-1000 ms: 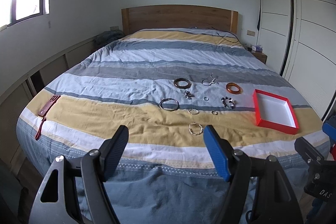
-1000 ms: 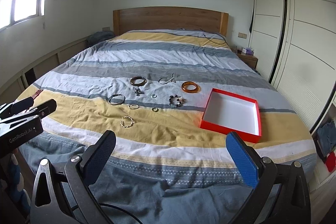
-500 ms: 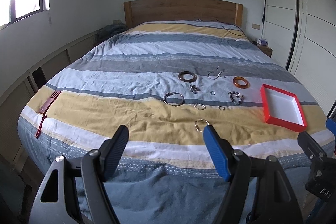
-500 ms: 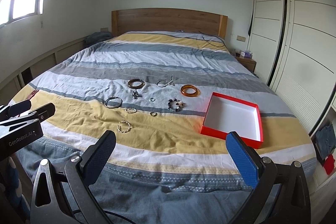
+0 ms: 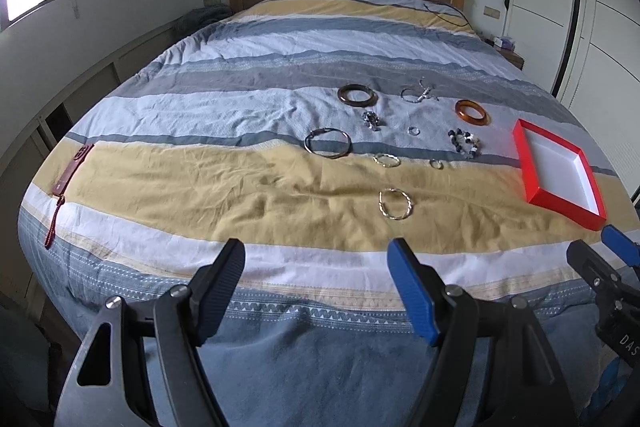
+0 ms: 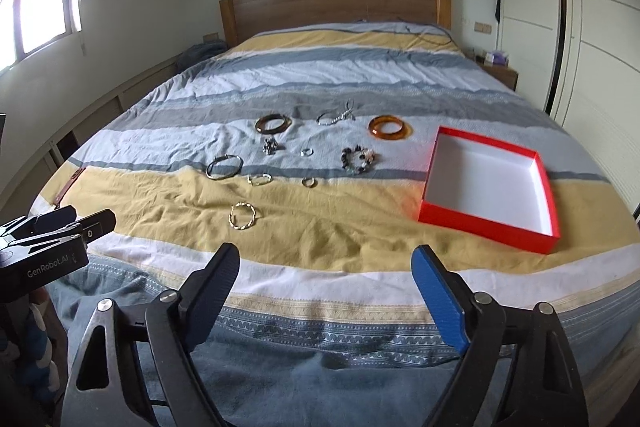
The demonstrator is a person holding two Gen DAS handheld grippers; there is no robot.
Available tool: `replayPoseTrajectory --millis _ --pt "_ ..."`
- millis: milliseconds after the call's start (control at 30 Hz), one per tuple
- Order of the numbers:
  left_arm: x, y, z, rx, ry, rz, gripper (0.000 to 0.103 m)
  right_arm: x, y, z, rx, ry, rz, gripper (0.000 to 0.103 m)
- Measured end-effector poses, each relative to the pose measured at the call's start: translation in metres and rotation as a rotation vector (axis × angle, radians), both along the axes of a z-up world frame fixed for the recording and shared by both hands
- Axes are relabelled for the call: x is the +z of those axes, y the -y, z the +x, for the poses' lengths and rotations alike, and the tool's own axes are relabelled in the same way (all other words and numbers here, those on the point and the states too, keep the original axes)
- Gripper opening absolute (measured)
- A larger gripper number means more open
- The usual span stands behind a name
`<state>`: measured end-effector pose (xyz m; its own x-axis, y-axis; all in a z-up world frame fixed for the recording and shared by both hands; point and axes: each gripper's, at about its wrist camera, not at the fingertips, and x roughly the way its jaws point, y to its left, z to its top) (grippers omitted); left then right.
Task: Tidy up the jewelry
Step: 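Grasp the twisted silver hoop with the left tool while the right tool grasps a small silver ring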
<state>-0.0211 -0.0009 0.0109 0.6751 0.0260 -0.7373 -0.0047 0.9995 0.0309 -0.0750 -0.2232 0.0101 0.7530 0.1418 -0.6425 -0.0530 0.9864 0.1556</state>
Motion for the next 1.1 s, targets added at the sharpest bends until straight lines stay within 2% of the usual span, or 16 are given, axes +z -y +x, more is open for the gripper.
replayPoseTrajectory --millis 267,333,400,467,667,733,800,867,933,1100 --pt "-0.036 0.02 0.056 -0.079 -0.07 -0.06 0.07 -0.026 0.0 0.038 0.045 -0.063 0.009 0.072" --pt "-0.046 0.024 0.072 -0.088 -0.089 -0.066 0.066 -0.032 0.0 0.052 0.056 -0.08 0.017 0.069" --pt "-0.061 0.027 0.092 -0.097 -0.126 -0.086 0.053 -0.039 -0.002 0.066 0.068 -0.096 0.025 0.066" --pt "-0.076 0.028 0.108 -0.1 -0.17 -0.11 0.045 -0.049 -0.003 0.083 0.083 -0.116 0.033 0.064" --pt "-0.108 0.034 0.136 -0.141 -0.241 -0.2 0.042 -0.068 -0.01 0.127 0.111 -0.149 0.039 0.063" --pt "-0.115 0.036 0.142 -0.139 -0.252 -0.198 0.037 -0.075 -0.011 0.141 0.121 -0.157 0.04 0.063" --pt "-0.12 0.034 0.145 -0.125 -0.256 -0.185 0.017 -0.08 -0.013 0.152 0.132 -0.163 0.041 0.063" --pt "-0.123 0.031 0.147 -0.108 -0.251 -0.184 0.006 -0.086 -0.016 0.166 0.144 -0.171 0.042 0.062" --pt "-0.124 0.025 0.148 -0.095 -0.24 -0.206 0.005 -0.093 -0.021 0.178 0.159 -0.181 0.043 0.059" --pt "-0.119 0.018 0.147 -0.055 -0.188 -0.185 0.005 -0.111 -0.033 0.21 0.185 -0.212 0.06 0.05"
